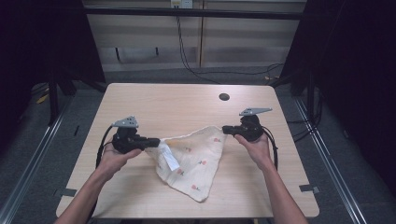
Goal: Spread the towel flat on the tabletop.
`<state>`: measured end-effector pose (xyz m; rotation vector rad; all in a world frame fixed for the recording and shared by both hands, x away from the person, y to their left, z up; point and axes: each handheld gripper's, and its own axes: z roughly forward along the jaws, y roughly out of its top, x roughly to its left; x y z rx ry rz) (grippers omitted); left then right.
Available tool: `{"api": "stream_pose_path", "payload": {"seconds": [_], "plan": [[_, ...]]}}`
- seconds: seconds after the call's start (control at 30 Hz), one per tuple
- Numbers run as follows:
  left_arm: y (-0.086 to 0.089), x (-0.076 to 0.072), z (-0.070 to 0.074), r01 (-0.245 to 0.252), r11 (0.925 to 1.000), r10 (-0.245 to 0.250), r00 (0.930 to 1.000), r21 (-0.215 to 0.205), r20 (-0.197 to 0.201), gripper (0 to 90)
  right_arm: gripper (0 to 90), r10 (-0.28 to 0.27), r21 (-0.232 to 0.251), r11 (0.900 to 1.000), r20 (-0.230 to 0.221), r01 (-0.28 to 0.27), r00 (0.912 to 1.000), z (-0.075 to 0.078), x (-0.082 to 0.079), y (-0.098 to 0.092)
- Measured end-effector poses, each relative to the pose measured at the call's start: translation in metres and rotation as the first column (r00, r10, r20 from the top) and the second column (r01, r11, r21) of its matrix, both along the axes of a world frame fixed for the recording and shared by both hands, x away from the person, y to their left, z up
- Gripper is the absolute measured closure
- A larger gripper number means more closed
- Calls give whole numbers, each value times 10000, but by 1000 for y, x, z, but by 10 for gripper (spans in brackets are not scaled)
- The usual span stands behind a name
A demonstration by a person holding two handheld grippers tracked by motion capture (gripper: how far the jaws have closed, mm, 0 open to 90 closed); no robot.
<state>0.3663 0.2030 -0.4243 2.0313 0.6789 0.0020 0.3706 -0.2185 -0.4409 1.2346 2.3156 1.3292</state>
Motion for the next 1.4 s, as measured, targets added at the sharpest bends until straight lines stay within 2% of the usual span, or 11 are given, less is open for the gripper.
{"api": "stream_pose_path", "payload": {"seconds": [0.2,0.47,0.57,0.6,0.63,0.67,0.83,1.0,1.2,1.33,1.4], "plan": [[7,11,-1,-41,9999,45,9996,162,-268,879,877,-59,-6,10000,-123,59,9999,0,13,3],[2,37,-15,-929,9946,945,9950,452,-330,875,877,-344,-276,9991,-296,335,9990,-6,31,10],[2,50,-16,-1442,9886,1454,9890,440,-260,849,876,-714,-387,9968,-431,698,9965,-8,42,8],[3,60,-18,-1988,9795,1998,9793,322,-324,821,875,-821,-403,9960,-468,802,9955,-9,44,8],[3,60,-18,-1988,9795,1998,9793,322,-324,797,875,-821,-403,9960,-468,802,9955,-9,44,8],[5,66,-19,-2376,9712,2381,9704,154,-398,784,862,-1061,-563,9931,-644,1026,9923,-13,50,7],[8,65,-24,-2448,9691,2462,9678,320,-517,715,751,-1650,-820,9840,-851,1582,9826,-24,54,-1],[10,51,-34,-1860,9815,1890,9790,449,-770,713,714,-1378,-691,9888,-823,1323,9870,-24,39,-5],[10,21,-46,-977,9903,1053,9916,983,-745,712,685,-82,-580,9983,-547,50,9985,-17,-4,9],[13,1,-47,-443,9888,552,9958,1427,-727,681,652,677,-527,9961,-594,-708,9959,-16,-39,19],[15,-8,-46,-255,9903,362,9964,1368,-763,670,653,1138,-674,9907,-615,-1179,9916,-17,-54,26]]}}
